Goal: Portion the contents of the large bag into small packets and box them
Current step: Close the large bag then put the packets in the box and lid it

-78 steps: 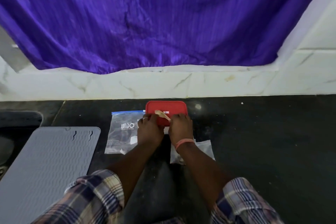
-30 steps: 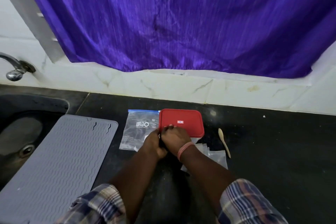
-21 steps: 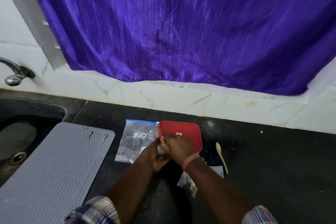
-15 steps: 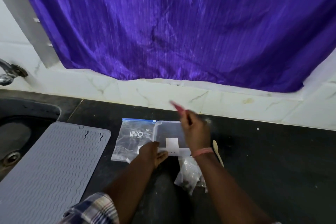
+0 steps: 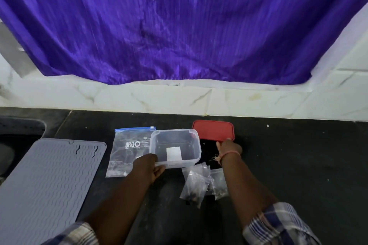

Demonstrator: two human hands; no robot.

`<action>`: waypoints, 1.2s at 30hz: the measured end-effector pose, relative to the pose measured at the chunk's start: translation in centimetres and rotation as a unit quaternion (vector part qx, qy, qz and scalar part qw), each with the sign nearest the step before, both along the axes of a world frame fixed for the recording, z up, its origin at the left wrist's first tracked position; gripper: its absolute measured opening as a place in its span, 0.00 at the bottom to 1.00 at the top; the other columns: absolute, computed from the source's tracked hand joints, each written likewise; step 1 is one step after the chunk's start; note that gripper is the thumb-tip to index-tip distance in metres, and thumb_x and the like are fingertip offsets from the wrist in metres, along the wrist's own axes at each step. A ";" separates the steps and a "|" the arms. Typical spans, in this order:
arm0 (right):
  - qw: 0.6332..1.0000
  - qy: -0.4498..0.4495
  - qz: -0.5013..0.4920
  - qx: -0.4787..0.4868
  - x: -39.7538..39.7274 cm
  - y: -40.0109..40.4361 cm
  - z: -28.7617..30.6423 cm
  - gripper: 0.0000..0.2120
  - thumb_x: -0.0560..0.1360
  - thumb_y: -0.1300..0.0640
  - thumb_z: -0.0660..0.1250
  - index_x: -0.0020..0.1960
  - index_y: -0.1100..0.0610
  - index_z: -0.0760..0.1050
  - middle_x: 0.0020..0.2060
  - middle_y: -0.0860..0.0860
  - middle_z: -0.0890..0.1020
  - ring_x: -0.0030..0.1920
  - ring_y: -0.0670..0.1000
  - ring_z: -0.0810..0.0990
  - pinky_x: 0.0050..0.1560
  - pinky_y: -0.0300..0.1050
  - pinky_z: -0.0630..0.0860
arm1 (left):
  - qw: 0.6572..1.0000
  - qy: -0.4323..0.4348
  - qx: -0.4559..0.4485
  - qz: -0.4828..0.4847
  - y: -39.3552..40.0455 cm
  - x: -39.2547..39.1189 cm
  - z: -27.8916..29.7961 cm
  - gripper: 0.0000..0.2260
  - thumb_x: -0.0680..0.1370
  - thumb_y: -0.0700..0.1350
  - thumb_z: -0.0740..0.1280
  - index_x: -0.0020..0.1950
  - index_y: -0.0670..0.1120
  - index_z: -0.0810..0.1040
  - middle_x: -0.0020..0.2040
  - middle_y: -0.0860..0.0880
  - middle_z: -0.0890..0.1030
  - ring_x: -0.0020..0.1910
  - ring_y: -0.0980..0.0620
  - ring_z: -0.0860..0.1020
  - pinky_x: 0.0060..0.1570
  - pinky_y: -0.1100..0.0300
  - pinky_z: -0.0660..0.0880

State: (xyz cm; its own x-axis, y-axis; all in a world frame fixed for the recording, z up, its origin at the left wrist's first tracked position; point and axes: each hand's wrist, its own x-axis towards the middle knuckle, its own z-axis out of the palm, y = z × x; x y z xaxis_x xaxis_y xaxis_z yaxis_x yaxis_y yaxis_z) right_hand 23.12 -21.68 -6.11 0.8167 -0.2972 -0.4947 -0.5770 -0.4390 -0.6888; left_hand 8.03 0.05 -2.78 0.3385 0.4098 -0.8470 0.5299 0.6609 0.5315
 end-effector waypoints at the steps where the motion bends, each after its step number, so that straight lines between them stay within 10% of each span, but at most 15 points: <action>1: 0.993 0.004 -0.075 0.091 -0.6 0.3 0.7 0.30 0.81 0.45 0.62 0.79 0.54 0.60 0.74 0.56 0.68 0.64 0.55 0.76 0.54 0.50 0.76 | 1.000 -0.002 0.001 -0.004 0.0 -0.1 0.1 0.21 0.79 0.33 0.66 0.71 0.40 0.69 0.60 0.35 0.77 0.43 0.43 0.80 0.47 0.50 0.83; 2: 0.965 0.001 -0.164 0.206 -1.6 0.5 1.1 0.26 0.81 0.48 0.62 0.75 0.60 0.65 0.68 0.59 0.75 0.58 0.56 0.79 0.52 0.52 0.78 | 1.000 -0.005 0.002 -0.005 0.1 -0.1 0.2 0.20 0.79 0.34 0.66 0.71 0.40 0.69 0.61 0.35 0.77 0.43 0.44 0.80 0.46 0.50 0.83; 4: 0.976 -0.047 -0.171 0.129 -4.2 0.8 0.8 0.19 0.79 0.52 0.64 0.62 0.65 0.75 0.55 0.62 0.83 0.50 0.60 0.83 0.50 0.52 0.80 | 1.000 -0.010 0.007 -0.006 0.0 -0.3 0.4 0.19 0.79 0.35 0.66 0.70 0.40 0.70 0.60 0.35 0.77 0.41 0.46 0.80 0.46 0.51 0.82; 8: 0.965 -0.116 0.164 -0.167 -9.9 1.6 0.6 0.09 0.76 0.56 0.64 0.49 0.55 0.82 0.47 0.54 0.86 0.51 0.58 0.84 0.53 0.47 0.79 | 1.000 -0.025 0.018 0.003 -0.5 -0.7 0.8 0.17 0.79 0.37 0.66 0.68 0.41 0.72 0.61 0.37 0.78 0.46 0.46 0.80 0.46 0.53 0.82; 16: 0.866 0.014 0.378 -0.327 -12.2 1.3 0.1 0.19 0.74 0.47 0.67 0.64 0.47 0.74 0.62 0.50 0.79 0.68 0.57 0.71 0.70 0.61 0.61 | 0.999 -0.035 0.022 0.009 -1.1 -1.6 0.9 0.19 0.80 0.37 0.66 0.71 0.42 0.71 0.61 0.38 0.76 0.44 0.46 0.79 0.49 0.55 0.83; 23: 0.871 0.055 0.488 -0.012 -11.0 0.2 7.5 0.01 0.72 0.59 0.75 0.44 0.55 0.85 0.44 0.50 0.87 0.46 0.46 0.83 0.48 0.40 0.76 | 0.999 -0.037 0.017 0.004 -0.4 -2.4 0.8 0.20 0.79 0.36 0.67 0.71 0.39 0.70 0.58 0.37 0.76 0.46 0.45 0.79 0.54 0.53 0.82; 28: 0.896 -0.077 0.423 0.113 -8.3 2.7 11.9 0.05 0.78 0.62 0.69 0.43 0.56 0.78 0.42 0.53 0.83 0.43 0.50 0.81 0.39 0.49 0.82 | 0.999 -0.024 0.035 -0.027 0.0 -3.0 1.1 0.13 0.79 0.37 0.68 0.62 0.39 0.72 0.59 0.37 0.77 0.48 0.44 0.79 0.41 0.56 0.80; 31: 0.892 -0.156 0.420 0.064 -6.8 6.2 10.4 0.08 0.78 0.61 0.69 0.41 0.53 0.78 0.41 0.54 0.83 0.40 0.50 0.79 0.40 0.51 0.81 | 0.979 -0.027 0.191 -0.066 0.5 -2.4 0.9 0.05 0.77 0.42 0.70 0.50 0.42 0.77 0.58 0.39 0.80 0.53 0.42 0.79 0.50 0.49 0.81; 36: 0.866 -0.123 0.485 -0.028 -5.9 11.0 6.4 0.08 0.79 0.61 0.63 0.47 0.53 0.80 0.45 0.54 0.85 0.44 0.52 0.82 0.49 0.51 0.80 | 0.929 -0.053 0.329 -0.159 1.7 -1.2 1.8 0.15 0.80 0.40 0.64 0.66 0.48 0.78 0.62 0.45 0.80 0.59 0.43 0.79 0.64 0.46 0.75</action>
State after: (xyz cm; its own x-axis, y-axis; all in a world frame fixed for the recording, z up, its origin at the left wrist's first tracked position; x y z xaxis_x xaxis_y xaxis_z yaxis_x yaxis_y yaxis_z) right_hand 17.17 -10.65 0.29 0.7744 0.5685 -0.2778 0.2423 -0.6720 -0.6998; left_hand 6.83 1.77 -0.97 0.5990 0.6921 -0.4028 0.5645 -0.0081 0.8254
